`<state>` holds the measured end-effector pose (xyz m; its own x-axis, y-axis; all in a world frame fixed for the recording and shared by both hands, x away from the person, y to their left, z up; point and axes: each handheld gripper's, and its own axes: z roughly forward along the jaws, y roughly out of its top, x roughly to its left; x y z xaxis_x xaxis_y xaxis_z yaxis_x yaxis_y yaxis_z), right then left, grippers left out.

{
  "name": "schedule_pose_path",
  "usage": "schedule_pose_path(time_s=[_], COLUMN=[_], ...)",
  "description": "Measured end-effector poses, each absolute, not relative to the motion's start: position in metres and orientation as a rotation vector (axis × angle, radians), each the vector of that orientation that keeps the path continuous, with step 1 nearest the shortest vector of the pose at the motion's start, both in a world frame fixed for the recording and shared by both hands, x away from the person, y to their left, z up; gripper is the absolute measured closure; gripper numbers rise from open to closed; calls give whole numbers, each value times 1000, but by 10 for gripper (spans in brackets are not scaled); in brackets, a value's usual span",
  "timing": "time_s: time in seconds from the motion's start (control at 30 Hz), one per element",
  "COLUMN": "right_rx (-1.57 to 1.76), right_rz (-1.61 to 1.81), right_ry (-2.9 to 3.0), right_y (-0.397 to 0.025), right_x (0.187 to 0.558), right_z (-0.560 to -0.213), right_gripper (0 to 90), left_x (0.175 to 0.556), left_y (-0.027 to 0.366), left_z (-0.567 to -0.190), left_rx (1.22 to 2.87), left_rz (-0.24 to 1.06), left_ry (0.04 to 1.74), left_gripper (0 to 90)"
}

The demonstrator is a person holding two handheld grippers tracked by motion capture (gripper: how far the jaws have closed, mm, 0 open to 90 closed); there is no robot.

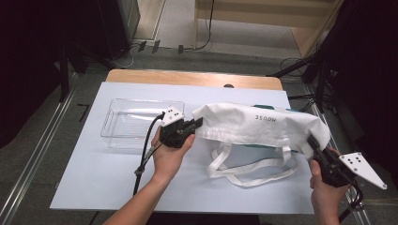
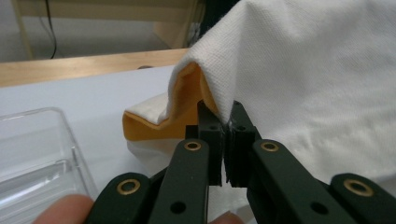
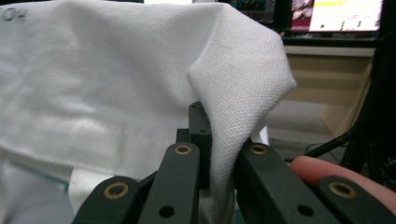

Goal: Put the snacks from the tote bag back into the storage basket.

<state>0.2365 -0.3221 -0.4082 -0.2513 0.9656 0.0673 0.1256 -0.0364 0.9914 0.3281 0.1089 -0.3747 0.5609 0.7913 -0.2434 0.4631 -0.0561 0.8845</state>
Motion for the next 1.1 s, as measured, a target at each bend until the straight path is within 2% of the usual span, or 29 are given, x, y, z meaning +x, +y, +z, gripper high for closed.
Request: schedule_pose_path(time_s=[0.13,0.27,0.43,0.57,0.73,0.87,0.9,0.93,0.97,1.03,1.1], right_rx=[1268,1307,1320,1314,1323,1326,1326,1324,1324,1323,1322], right_rz=[1350,1332,1327,1324,1329,1327,1327,1324,1324,1323,1322], right_ry=[1525,1522,1502,1504,1496,1490,1490,1489,1489,1490,1493], right_y=[-311,-310,-309,-309,-309,-309,-309,-308,-309,-309,-310], right_x=[235,240,245,249,251,252,252,253,252,253,254], right_z=[-427,-433,-434,-434,-433,-434,-434,-434,-434,-435,-436], right_gripper=[888,887,884,883,881,881,881,880,880,877,859], left_x=[339,326,294,266,241,243,243,241,241,243,245], left_y=[113,115,119,120,102,80,80,74,71,67,62], left_z=[-389,-392,-387,-389,-411,-435,-435,-440,-441,-440,-438], left_rx=[1716,1679,1659,1648,1723,1831,1831,1849,1857,1867,1882], left_rz=[323,298,385,436,378,313,313,316,307,235,226], left_ry=[1094,1059,1037,1001,919,905,905,883,862,831,808], left_gripper=[847,613,347,271,289,274,325,445,639,787,840])
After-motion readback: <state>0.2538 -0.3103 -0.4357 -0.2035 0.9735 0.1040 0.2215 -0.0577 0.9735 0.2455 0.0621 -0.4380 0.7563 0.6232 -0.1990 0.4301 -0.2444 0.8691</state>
